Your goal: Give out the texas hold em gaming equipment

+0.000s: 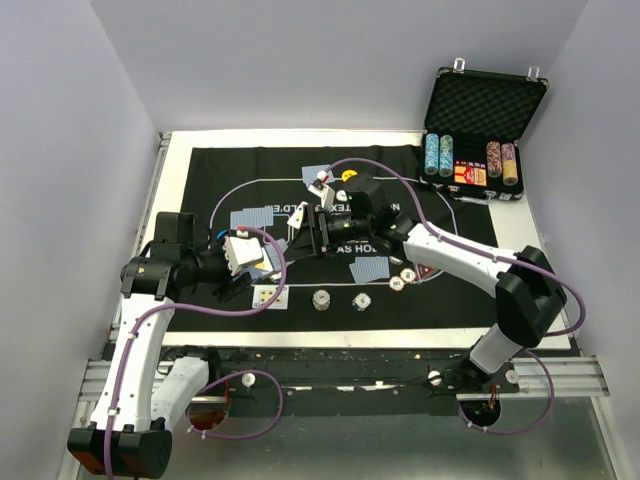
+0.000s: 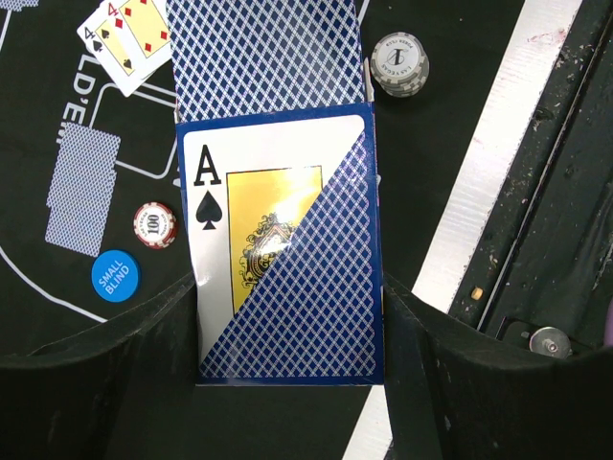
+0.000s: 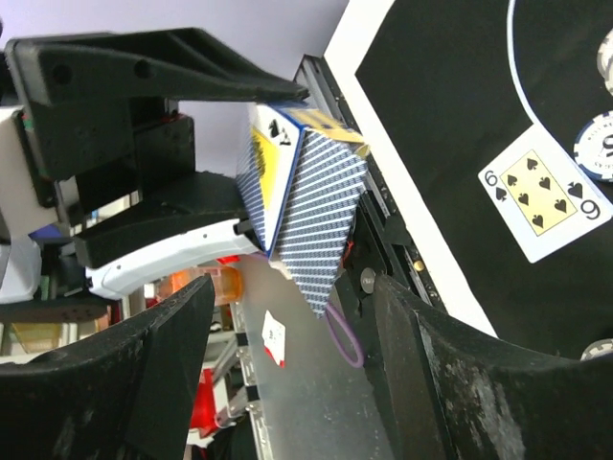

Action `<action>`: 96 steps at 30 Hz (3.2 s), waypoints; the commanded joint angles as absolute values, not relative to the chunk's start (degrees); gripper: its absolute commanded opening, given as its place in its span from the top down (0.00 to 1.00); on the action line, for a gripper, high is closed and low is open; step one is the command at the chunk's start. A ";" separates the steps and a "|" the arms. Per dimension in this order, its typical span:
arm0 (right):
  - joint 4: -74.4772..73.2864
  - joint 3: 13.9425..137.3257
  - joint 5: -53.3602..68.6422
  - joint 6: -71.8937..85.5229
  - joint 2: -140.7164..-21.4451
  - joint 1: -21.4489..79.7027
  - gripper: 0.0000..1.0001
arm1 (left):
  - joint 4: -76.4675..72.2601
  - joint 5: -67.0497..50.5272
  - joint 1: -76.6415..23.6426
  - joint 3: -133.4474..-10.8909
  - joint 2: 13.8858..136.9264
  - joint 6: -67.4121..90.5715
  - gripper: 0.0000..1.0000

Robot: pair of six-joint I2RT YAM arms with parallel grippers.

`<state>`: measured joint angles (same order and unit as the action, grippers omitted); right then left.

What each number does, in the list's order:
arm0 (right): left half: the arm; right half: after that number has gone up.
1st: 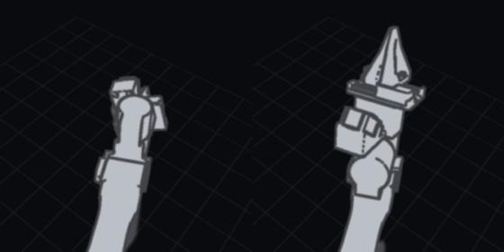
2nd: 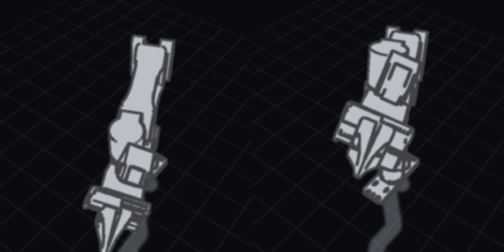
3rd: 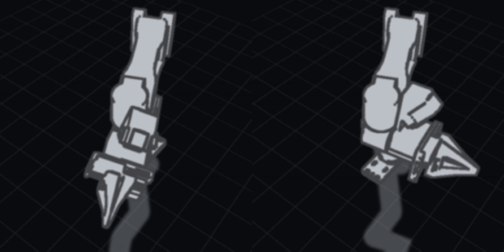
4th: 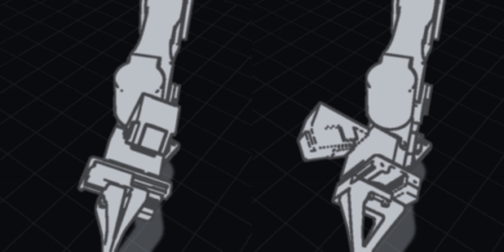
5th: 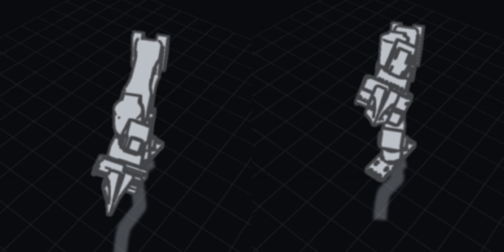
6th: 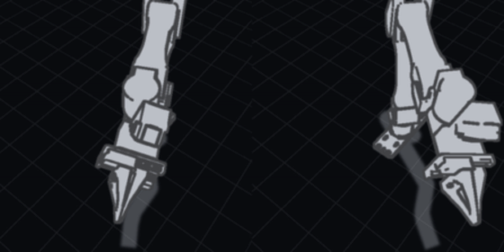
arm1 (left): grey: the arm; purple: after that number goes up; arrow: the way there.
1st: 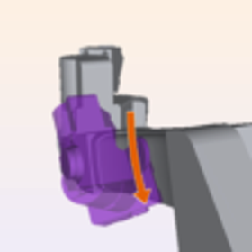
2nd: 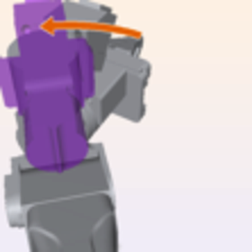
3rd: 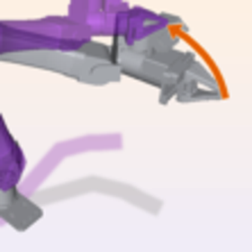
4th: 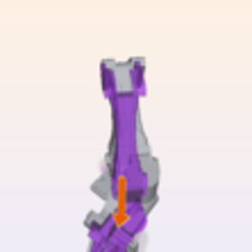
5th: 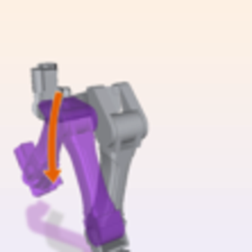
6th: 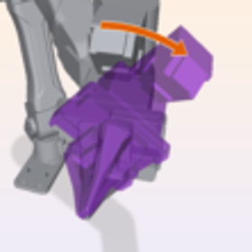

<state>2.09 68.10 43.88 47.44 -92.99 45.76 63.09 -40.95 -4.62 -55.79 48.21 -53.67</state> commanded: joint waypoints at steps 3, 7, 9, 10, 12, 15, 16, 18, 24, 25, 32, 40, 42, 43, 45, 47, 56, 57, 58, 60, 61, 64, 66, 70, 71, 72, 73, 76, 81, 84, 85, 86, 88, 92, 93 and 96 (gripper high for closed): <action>1.94 69.17 41.05 48.96 -96.15 46.32 0.30 | 62.40 -42.80 -4.83 -57.30 47.81 -53.88 0.52; 2.11 68.73 40.69 49.04 -97.29 46.32 0.34 | 62.58 -42.98 -4.83 -57.39 47.55 -53.88 0.52; 2.55 68.73 40.78 49.39 -97.64 46.32 0.35 | 62.49 -43.07 -4.83 -57.48 47.55 -53.79 0.52; 2.90 68.64 40.78 49.57 -97.82 46.41 0.36 | 62.58 -43.07 -4.83 -57.57 47.64 -53.88 0.52; 3.78 68.47 40.78 50.01 -98.00 46.32 0.37 | 62.84 -43.42 -4.83 -57.92 47.81 -53.70 0.52; 4.13 68.29 40.34 50.27 -98.09 46.32 0.41 | 62.75 -43.51 -4.83 -58.09 47.72 -53.61 0.52; 4.13 68.12 39.99 50.19 -98.00 46.41 0.43 | 62.75 -43.59 -4.83 -58.10 47.72 -53.53 0.52; 4.22 67.59 39.20 50.01 -97.30 46.32 0.47 | 62.75 -43.51 -4.83 -58.01 47.81 -53.53 0.52; 1.59 66.79 36.83 47.91 -93.87 45.79 0.64 | 62.75 -43.50 -4.83 -57.74 47.55 -53.53 0.52; 0.71 66.80 36.30 47.55 -93.17 45.70 0.66 | 62.84 -43.42 -4.83 -57.83 47.46 -53.61 0.52; 0.09 64.34 35.51 47.11 -90.70 44.83 0.70 | 62.67 -44.12 -4.83 -58.27 47.73 -53.09 0.52; 0.18 63.11 35.68 47.63 -89.65 43.95 0.75 | 62.84 -43.86 -4.83 -58.27 47.55 -53.17 0.52; 0.09 63.11 36.12 47.99 -89.74 43.86 0.80 | 62.84 -43.68 -4.83 -58.18 47.37 -53.35 0.52; 0.17 63.11 36.38 48.16 -89.82 43.86 0.83 | 62.67 -43.68 -4.83 -58.10 47.29 -53.35 0.52; 0.26 63.28 36.39 48.25 -89.91 43.86 0.87 | 62.67 -43.68 -4.83 -58.01 47.29 -53.26 0.52; 0.18 63.28 36.21 48.43 -89.65 43.77 0.90 | 62.67 -43.77 -4.83 -57.92 47.20 -53.26 0.52; 3.32 60.30 37.61 52.28 -87.71 42.45 0.38 | 62.49 -43.24 -4.83 -57.39 46.85 -53.88 0.52; 4.91 59.77 38.40 53.43 -87.80 42.45 0.35 | 62.66 -43.16 -4.83 -57.48 46.93 -53.88 0.52; 6.31 59.24 39.02 54.31 -87.98 42.36 0.33 | 62.58 -43.24 -4.83 -57.48 47.02 -53.88 0.52; 8.69 58.63 40.34 55.80 -88.42 42.45 0.32 | 62.67 -43.33 -4.83 -57.48 46.93 -53.79 0.52; 10.35 58.28 41.04 56.77 -88.68 42.45 0.31 | 62.67 -43.42 -4.83 -57.57 46.85 -53.88 0.52; 14.14 57.75 42.27 59.59 -89.82 42.45 0.30 | 62.67 -43.33 -4.83 -57.48 46.85 -53.88 0.52; 15.20 58.01 42.19 60.29 -90.52 42.54 0.29 | 62.67 -43.42 -4.83 -57.48 46.76 -53.88 0.52; 16.79 59.76 42.10 61.44 -92.28 43.50 0.28 | 62.67 -43.50 -4.83 -57.39 46.76 -53.79 0.52; 16.53 60.37 41.93 61.26 -92.89 43.85 0.27 | 62.67 -43.42 -4.83 -57.39 46.84 -53.70 0.52; 16.26 60.99 41.75 61.17 -93.60 44.47 0.27 | 62.67 -43.42 -4.83 -57.48 46.85 -53.70 0.52; 15.91 61.52 41.57 61.00 -94.30 44.99 0.28 | 62.49 -43.42 -4.83 -57.39 46.85 -53.70 0.52; 15.03 62.40 41.13 61.00 -95.97 45.97 0.30 | 62.58 -43.51 -4.92 -57.74 47.02 -53.44 0.52; 15.74 61.00 40.17 61.52 -95.63 45.88 0.34 | 62.67 -43.51 -4.83 -57.66 46.93 -53.53 0.52; 15.47 60.56 39.82 61.52 -95.19 45.44 0.42 | 62.58 -43.42 -4.83 -57.57 46.93 -53.53 0.52; 15.56 60.30 39.73 61.78 -94.84 45.18 0.46 | 62.58 -43.50 -4.92 -57.66 46.93 -53.53 0.52; 15.56 59.86 39.55 61.96 -94.49 45.09 0.50 | 62.49 -43.59 -4.83 -57.66 47.02 -53.53 0.52; 15.73 59.24 39.20 62.49 -93.61 44.56 0.59 | 62.58 -43.51 -4.83 -57.66 47.02 -53.61 0.52; 15.82 58.27 39.20 62.67 -92.20 43.77 0.69 | 62.58 -43.51 -4.83 -57.39 46.93 -53.61 0.52; 15.82 58.10 39.20 62.84 -91.85 43.60 0.69 | 62.49 -43.51 -4.83 -57.57 46.93 -53.70 0.52; 15.91 57.22 39.29 63.02 -90.79 43.24 0.70 | 62.49 -43.51 -4.83 -57.66 47.02 -53.79 0.52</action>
<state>15.86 58.94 40.14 62.96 -93.08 43.81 63.53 -40.93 -4.62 -56.47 47.68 -53.32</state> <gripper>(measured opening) 0.309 0.715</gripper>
